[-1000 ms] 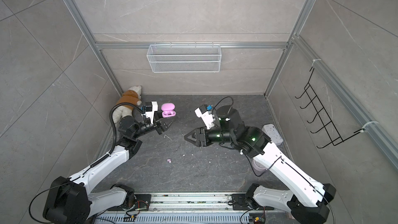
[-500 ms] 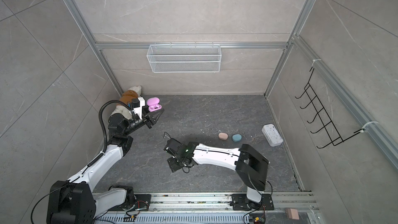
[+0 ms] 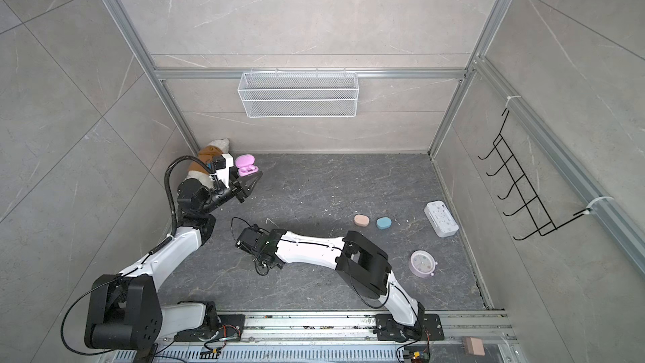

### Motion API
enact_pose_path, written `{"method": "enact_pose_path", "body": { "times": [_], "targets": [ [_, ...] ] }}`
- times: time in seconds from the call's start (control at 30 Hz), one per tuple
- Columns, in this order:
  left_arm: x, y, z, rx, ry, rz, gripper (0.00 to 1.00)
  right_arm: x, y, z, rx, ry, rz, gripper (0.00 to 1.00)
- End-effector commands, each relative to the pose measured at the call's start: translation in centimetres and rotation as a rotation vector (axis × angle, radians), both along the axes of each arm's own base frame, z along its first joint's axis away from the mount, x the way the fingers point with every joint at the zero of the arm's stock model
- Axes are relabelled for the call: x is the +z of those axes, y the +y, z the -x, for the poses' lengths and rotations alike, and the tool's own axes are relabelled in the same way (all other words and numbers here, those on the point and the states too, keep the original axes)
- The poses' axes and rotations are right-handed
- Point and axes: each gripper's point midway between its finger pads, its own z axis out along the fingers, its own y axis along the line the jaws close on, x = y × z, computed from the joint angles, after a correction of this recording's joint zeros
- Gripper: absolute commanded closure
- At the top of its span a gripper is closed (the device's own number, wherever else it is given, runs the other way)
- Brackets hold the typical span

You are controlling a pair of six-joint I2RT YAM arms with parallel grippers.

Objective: Insert wireless bluetooth earbuds into charging case
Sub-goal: Move the wireless bluetooth earbud to the center of the table.

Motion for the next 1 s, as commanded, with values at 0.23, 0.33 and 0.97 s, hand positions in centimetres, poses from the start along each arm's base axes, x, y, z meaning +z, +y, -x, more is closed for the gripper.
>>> {"method": "enact_pose_path", "body": {
  "times": [0.23,0.33,0.97],
  "targets": [
    [2.7,0.1,0.0,-0.004,-0.090,0.018,0.83,-3.5,-1.8,-0.8,0.004,-0.019,0.178,0.43],
    [2.7,0.0,0.0,-0.009,-0.089,0.021,0.83,-3.6,-2.7,-1.2,-0.023,-0.038,0.202,0.43],
    [3.0,-0.1,0.5,-0.026,-0.091,0.026,0.83,4.3,-13.3,-4.9,-0.251,-0.145,0.149,0.44]
  ]
}}
